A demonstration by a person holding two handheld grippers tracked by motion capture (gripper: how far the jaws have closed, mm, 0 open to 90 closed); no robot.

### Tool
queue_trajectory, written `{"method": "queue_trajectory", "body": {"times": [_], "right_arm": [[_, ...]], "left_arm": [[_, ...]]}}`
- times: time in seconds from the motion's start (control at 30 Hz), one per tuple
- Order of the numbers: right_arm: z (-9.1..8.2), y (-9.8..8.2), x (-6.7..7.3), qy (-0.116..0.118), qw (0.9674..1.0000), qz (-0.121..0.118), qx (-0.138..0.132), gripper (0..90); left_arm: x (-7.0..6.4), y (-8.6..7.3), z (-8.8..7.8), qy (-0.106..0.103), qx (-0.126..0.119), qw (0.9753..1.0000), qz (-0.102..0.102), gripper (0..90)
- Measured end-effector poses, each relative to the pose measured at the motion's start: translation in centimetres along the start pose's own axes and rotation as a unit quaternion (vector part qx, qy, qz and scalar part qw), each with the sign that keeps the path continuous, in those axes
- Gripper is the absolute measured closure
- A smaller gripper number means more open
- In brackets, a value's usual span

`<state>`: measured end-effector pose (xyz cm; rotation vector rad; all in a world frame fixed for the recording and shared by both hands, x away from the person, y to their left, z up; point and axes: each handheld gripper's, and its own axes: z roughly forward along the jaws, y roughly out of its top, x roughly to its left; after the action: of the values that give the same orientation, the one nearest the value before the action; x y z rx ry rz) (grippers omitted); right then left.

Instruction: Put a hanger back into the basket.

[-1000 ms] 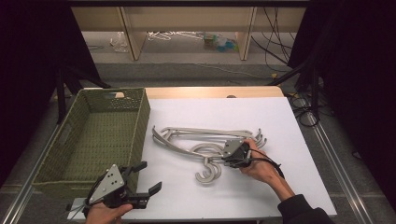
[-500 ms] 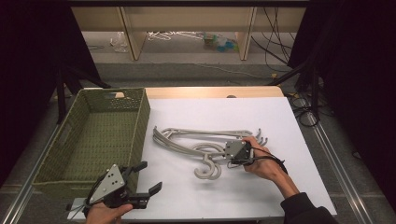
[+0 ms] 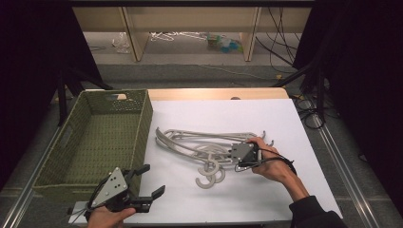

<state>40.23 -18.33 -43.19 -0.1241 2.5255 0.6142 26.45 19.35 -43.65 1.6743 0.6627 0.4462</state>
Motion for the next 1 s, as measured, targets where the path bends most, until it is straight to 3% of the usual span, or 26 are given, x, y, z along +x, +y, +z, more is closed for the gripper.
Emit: {"method": "queue_trajectory", "body": {"times": [0.03,0.17,0.2,0.3,0.33,0.5,0.57,0.6,0.63,0.67,0.7,0.73,0.77,0.8,0.83,0.87,0.9,0.97,1.0], "right_arm": [[-0.4,0.2,-0.2,-0.010,0.9999,-0.005,-0.009,81.7],[-1.2,0.4,-0.3,-0.014,0.9996,-0.017,-0.015,81.9],[-1.5,0.4,-0.2,-0.009,0.9997,-0.015,-0.018,82.0],[-2.1,0.6,0.0,-0.003,0.9996,-0.013,-0.027,82.0],[-2.8,0.7,0.3,0.001,0.9992,-0.015,-0.036,82.0],[-3.8,0.9,0.9,0.009,0.9982,-0.018,-0.057,82.0],[-4.4,1.2,1.9,0.023,0.9980,-0.002,-0.059,82.0],[-4.4,1.2,1.9,0.023,0.9980,-0.002,-0.059,82.0],[-4.6,1.3,2.3,0.024,0.9976,-0.018,-0.062,82.0],[-4.7,1.3,2.7,0.033,0.9975,-0.014,-0.061,82.0],[-4.7,1.3,2.7,0.033,0.9975,-0.014,-0.061,82.0],[-4.8,1.2,3.5,0.038,0.9979,-0.004,-0.053,82.0],[-4.8,1.2,3.6,0.040,0.9976,-0.010,-0.056,82.0],[-4.8,1.2,3.6,0.040,0.9976,-0.010,-0.056,82.0],[-4.8,1.1,3.7,0.045,0.9971,-0.018,-0.059,82.0],[-4.8,1.0,3.9,0.044,0.9972,-0.017,-0.057,82.0],[-5.0,1.0,4.2,0.047,0.9969,-0.024,-0.059,82.0],[-5.0,0.9,4.2,0.051,0.9963,-0.034,-0.061,82.0],[-5.1,1.0,4.4,0.050,0.9966,-0.028,-0.059,82.0]], "left_arm": [[0.0,0.0,0.1,-0.003,-0.004,1.0000,0.001,16.6],[0.0,0.0,0.1,-0.002,-0.003,1.0000,0.009,16.8],[0.1,0.1,0.0,-0.002,-0.001,0.9998,0.021,16.9],[0.0,0.1,0.0,0.005,0.005,0.9997,0.025,17.0],[0.2,0.2,0.1,0.003,-0.005,0.9992,0.040,17.6],[0.4,1.0,0.1,0.017,-0.005,0.9985,0.051,18.6],[0.3,1.7,0.8,0.027,0.001,0.9973,0.069,19.7],[0.3,1.7,0.8,0.027,0.001,0.9973,0.069,19.8],[-0.2,2.0,1.4,0.014,0.013,0.9964,0.083,20.8],[-0.2,2.0,1.4,0.014,0.013,0.9964,0.083,23.4],[-0.4,2.2,1.8,0.005,0.024,0.9949,0.098,23.4],[-0.9,2.4,2.7,-0.007,0.050,0.9909,0.125,26.7],[-0.9,2.4,2.7,-0.007,0.050,0.9909,0.125,27.2],[-1.0,2.6,3.2,-0.013,0.064,0.9884,0.137,27.2],[-1.2,2.6,3.7,-0.011,0.073,0.9877,0.138,27.2],[-1.3,2.7,4.2,-0.029,0.079,0.9851,0.150,27.5],[-1.5,2.8,5.2,-0.036,0.097,0.9803,0.168,29.1],[-1.5,2.8,5.6,-0.039,0.099,0.9796,0.170,29.6],[-1.6,2.8,6.0,-0.046,0.103,0.9779,0.176,31.0]]}}
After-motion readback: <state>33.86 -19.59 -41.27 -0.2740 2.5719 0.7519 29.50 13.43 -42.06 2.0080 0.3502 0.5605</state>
